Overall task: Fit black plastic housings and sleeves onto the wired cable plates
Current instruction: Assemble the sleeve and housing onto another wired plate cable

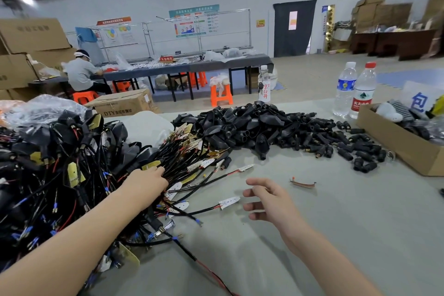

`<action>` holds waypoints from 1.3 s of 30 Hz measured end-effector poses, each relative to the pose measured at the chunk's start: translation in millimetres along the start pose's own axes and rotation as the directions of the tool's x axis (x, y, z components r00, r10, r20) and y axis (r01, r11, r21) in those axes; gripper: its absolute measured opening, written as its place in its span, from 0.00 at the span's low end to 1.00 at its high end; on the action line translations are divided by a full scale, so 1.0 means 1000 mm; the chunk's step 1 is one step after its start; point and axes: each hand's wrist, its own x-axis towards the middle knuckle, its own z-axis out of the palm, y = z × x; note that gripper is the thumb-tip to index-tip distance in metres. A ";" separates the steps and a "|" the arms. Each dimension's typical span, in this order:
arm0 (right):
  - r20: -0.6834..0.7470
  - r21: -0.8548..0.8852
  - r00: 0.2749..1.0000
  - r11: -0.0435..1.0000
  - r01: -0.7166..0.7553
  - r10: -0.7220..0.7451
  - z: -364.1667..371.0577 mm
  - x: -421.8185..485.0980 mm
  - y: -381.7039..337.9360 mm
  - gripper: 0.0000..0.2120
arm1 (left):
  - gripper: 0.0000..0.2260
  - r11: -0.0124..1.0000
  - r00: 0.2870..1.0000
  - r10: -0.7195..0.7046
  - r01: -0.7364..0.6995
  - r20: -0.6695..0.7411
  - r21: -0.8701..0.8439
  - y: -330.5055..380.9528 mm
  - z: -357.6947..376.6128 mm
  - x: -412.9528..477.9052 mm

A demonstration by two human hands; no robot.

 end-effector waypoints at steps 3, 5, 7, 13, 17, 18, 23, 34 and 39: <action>-0.005 0.002 1.000 1.000 0.005 -0.005 -0.003 0.000 -0.001 0.12 | 0.11 0.994 1.000 -0.002 0.003 0.011 -0.108 -0.003 0.000 0.003; -0.010 0.002 1.000 1.000 0.007 -0.007 -0.005 0.000 -0.001 0.12 | 0.08 0.966 1.000 -0.013 0.008 -0.018 -0.260 -0.007 -0.002 -0.003; -0.008 0.004 1.000 1.000 0.005 -0.005 -0.002 0.002 -0.001 0.12 | 0.08 0.908 0.996 -0.053 0.019 -0.069 -0.419 -0.011 -0.007 -0.013; 0.048 -0.016 0.999 1.000 -0.024 0.024 0.026 0.003 0.006 0.11 | 0.06 0.424 0.854 -0.381 -0.180 -0.355 -0.888 -0.015 -0.077 -0.029; 0.076 -0.030 0.997 0.999 -0.033 0.035 0.042 0.001 0.006 0.12 | 0.04 -0.143 0.886 -0.408 -0.300 -0.220 -0.943 0.009 -0.115 -0.020; 0.081 -0.030 0.996 0.999 -0.026 0.029 0.042 0.000 0.005 0.12 | 0.04 -0.335 0.915 -0.373 -0.287 -0.153 -0.897 0.021 -0.115 -0.020; 0.073 -0.006 0.997 1.000 0.010 -0.009 0.027 -0.003 0.005 0.11 | 0.06 -0.858 0.955 -0.295 -0.256 0.020 -0.446 0.096 -0.086 -0.029; -0.118 -0.252 0.988 0.965 0.068 -0.101 -0.040 0.033 0.008 0.11 | 0.04 -0.827 0.897 -0.443 -0.411 -0.007 -0.385 0.127 -0.076 -0.007; -0.142 -0.534 0.953 0.831 0.154 -0.268 -0.049 0.075 -0.001 0.10 | 0.02 -0.870 0.907 -0.389 -0.305 0.160 -0.388 0.145 -0.049 0.017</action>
